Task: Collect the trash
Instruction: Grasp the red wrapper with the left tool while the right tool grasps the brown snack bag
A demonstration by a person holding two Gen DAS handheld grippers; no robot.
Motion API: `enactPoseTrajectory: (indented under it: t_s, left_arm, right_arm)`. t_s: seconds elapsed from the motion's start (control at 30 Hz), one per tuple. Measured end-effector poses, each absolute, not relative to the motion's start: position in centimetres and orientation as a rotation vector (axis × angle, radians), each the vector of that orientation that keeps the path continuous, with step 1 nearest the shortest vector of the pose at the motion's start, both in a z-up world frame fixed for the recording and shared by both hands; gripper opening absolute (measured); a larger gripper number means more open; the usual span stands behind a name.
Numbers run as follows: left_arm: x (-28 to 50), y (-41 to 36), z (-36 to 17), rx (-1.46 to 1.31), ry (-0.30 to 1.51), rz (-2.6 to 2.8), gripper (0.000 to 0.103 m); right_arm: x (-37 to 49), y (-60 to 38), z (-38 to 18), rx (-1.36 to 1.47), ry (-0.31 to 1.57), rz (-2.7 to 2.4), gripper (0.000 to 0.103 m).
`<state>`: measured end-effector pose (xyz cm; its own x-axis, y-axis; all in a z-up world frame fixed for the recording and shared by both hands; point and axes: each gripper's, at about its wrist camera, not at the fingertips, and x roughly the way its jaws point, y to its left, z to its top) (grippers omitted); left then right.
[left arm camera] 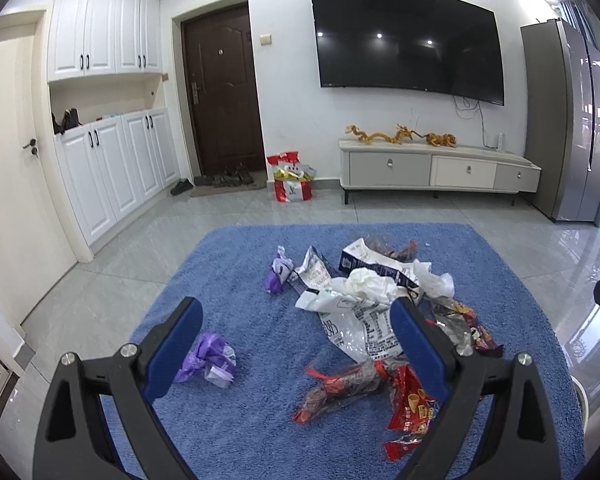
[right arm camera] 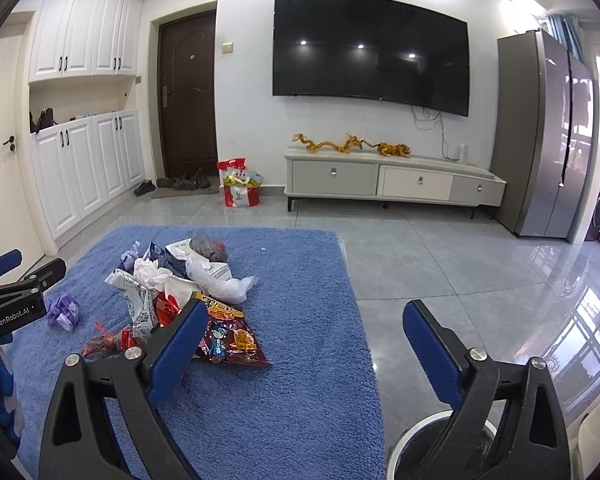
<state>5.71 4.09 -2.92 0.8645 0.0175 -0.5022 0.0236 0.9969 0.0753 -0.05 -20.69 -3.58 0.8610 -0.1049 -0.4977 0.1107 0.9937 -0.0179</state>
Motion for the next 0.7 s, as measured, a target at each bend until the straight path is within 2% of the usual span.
enactPoseTrajectory:
  t_s: [0.33, 0.5, 0.57, 0.7]
  left_arm:
    - [8.2, 7.9, -4.7, -0.012, 0.655, -0.121, 0.095]
    - [8.9, 6.8, -6.9, -0.012, 0.744, -0.220, 0.092]
    - [9.2, 5.9, -7.7, 0.007, 0.772, -0.252, 0.078]
    - [9.6, 4.2, -9.2, 0.059, 0.815, -0.316, 0.060]
  right_arm:
    - [3.6, -19.8, -5.3, 0.017, 0.607, -0.020, 0.070]
    - [5.4, -19.3, -6.6, 0.035, 0.660, 0.042, 0.065]
    - [6.0, -19.0, -7.0, 0.030, 0.678, 0.058, 0.064]
    - [7.1, -18.5, -7.9, 0.025, 0.712, 0.089, 0.061]
